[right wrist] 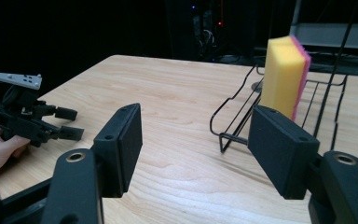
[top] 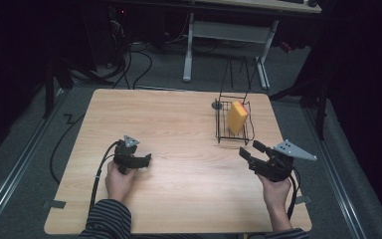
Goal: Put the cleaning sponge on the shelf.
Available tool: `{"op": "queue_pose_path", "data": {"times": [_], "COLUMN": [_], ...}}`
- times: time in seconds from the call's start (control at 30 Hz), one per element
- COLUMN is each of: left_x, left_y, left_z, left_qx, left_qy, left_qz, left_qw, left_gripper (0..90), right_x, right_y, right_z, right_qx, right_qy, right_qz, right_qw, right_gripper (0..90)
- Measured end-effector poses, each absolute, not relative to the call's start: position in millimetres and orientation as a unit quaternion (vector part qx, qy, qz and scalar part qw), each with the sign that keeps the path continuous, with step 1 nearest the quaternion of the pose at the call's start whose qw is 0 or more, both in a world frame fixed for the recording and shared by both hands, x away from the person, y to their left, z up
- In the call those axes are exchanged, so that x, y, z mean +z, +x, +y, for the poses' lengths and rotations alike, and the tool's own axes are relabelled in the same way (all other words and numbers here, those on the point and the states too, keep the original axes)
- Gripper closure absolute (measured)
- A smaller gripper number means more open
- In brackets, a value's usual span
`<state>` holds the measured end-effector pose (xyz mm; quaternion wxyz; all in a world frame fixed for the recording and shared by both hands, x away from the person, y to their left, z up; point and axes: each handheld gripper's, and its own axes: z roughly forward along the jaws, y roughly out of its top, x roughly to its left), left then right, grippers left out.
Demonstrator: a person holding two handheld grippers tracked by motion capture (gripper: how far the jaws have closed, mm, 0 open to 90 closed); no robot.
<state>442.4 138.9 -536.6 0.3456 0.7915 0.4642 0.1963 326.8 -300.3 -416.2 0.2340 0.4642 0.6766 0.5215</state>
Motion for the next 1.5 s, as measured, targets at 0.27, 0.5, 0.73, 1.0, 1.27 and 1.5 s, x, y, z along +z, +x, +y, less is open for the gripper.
{"op": "queue_pose_path", "data": {"times": [0.27,0.5,0.73,1.0,1.27,1.5], "left_x": [-536.6,-536.6,-536.6,-536.6,-536.6,-536.6], "left_y": [442.4,442.4,442.4,442.4,442.5,442.5], "left_z": [138.9,138.9,138.9,138.9,139.0,139.0], "left_qx": [0.196,0.196,0.196,0.196,0.197,0.197], "left_qy": [0.792,0.792,0.792,0.792,0.792,0.792], "left_qz": [0.464,0.464,0.464,0.464,0.464,0.464], "left_qw": [0.346,0.346,0.346,0.346,0.345,0.345], "left_gripper": [17.1,17.1,17.1,17.1,17.1,17.1], "right_x": [-430.1,-437.7,-448.0,-455.2,-462.8,-467.7], "right_y": [327.0,328.9,335.2,341.0,349.6,355.2], "right_z": [-295.2,-292.1,-287.6,-283.3,-277.0,-272.8], "right_qx": [0.517,0.509,0.502,0.501,0.490,0.487], "right_qy": [0.467,0.470,0.475,0.476,0.474,0.474], "right_qz": [0.679,0.682,0.685,0.687,0.699,0.703], "right_qw": [0.230,0.235,0.231,0.225,0.215,0.212], "right_gripper": [36.0,36.4,36.9,37.2,37.5,37.7]}}
